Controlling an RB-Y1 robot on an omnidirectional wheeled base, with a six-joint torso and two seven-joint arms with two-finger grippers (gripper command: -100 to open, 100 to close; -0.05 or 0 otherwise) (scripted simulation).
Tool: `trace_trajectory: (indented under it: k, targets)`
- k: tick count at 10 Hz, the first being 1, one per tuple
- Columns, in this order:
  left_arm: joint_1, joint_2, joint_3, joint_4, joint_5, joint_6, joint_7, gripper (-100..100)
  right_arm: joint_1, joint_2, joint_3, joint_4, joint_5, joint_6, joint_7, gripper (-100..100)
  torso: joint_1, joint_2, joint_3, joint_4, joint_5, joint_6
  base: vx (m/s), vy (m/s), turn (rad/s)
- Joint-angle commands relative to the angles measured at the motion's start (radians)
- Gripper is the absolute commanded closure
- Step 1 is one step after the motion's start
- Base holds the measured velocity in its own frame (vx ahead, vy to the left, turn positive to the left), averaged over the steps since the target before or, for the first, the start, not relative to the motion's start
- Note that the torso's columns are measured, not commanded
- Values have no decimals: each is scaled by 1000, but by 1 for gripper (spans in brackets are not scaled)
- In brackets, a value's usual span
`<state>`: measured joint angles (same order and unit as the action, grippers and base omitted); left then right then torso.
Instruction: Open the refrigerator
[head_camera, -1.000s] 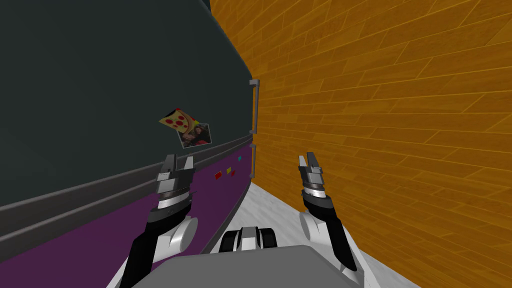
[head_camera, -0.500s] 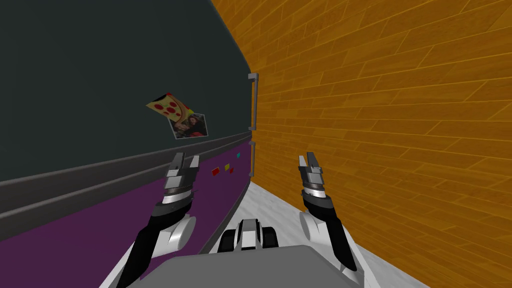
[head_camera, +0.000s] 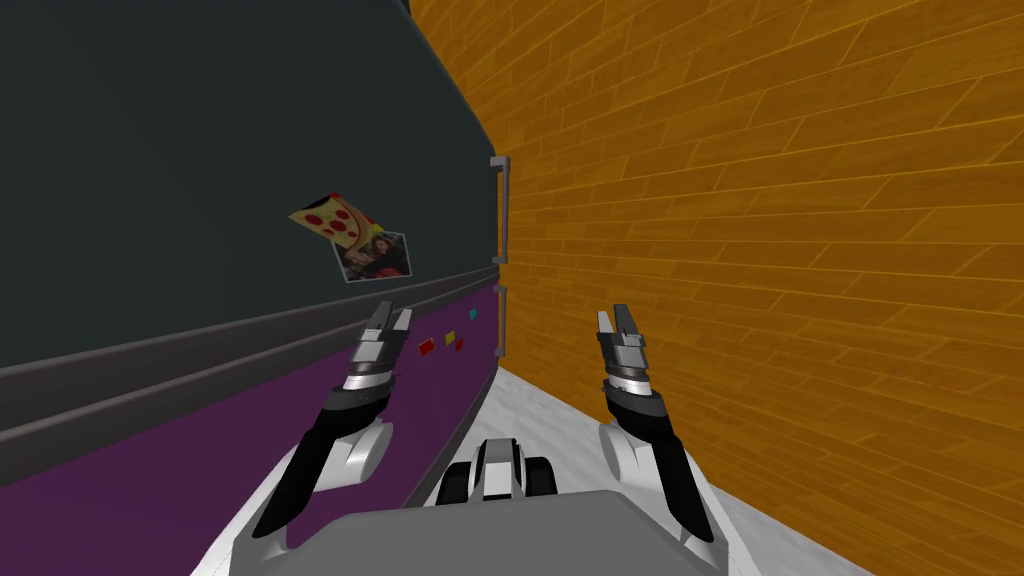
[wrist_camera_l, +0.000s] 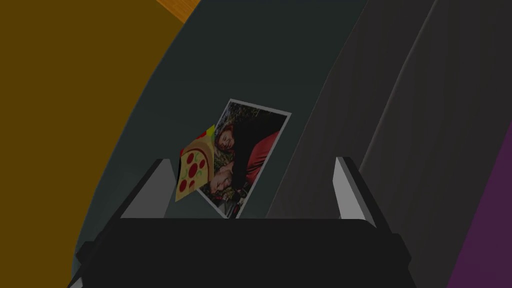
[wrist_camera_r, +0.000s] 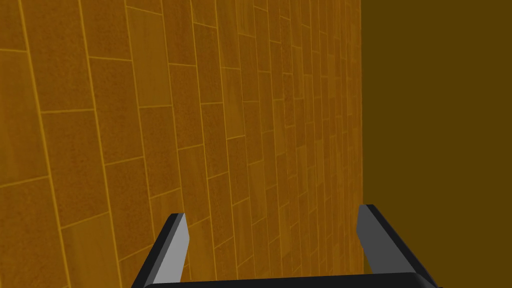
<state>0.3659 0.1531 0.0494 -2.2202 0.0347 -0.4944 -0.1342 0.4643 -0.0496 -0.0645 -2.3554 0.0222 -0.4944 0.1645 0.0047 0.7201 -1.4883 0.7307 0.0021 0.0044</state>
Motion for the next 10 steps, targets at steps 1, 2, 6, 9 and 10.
trace_trajectory:
  k: [1, 2, 6, 9, 10]
  targets:
    - [-40, 16, 8, 35, -13, 50, 10, -100, 0, 0, 0, 0, 0, 0, 0, 0, 1, -5, -4, -2, 0, 1, 19, -1, -33]
    - [-61, 23, 11, 50, -22, 76, 15, -100, 0, 0, 0, 0, 0, 0, 0, 0, 3, -7, -5, -3, 1, 1, 8, 5, -40]
    - [-106, 32, 17, 82, -41, 134, 27, -100, 0, 0, 0, 0, 0, 0, 0, 0, 5, -14, -10, -4, 2, 1, 31, 1, -70]
    - [-156, 38, 24, 119, -63, 192, 40, -100, 0, 0, 0, 0, 0, 0, 0, 0, 7, -19, -13, -5, 2, 3, 14, 3, -44]
    - [-156, 38, 24, 119, -63, 198, 40, -100, 0, 0, 0, 0, 0, 0, 0, 0, 7, -24, -17, -6, 1, 6, 23, -1, -42]
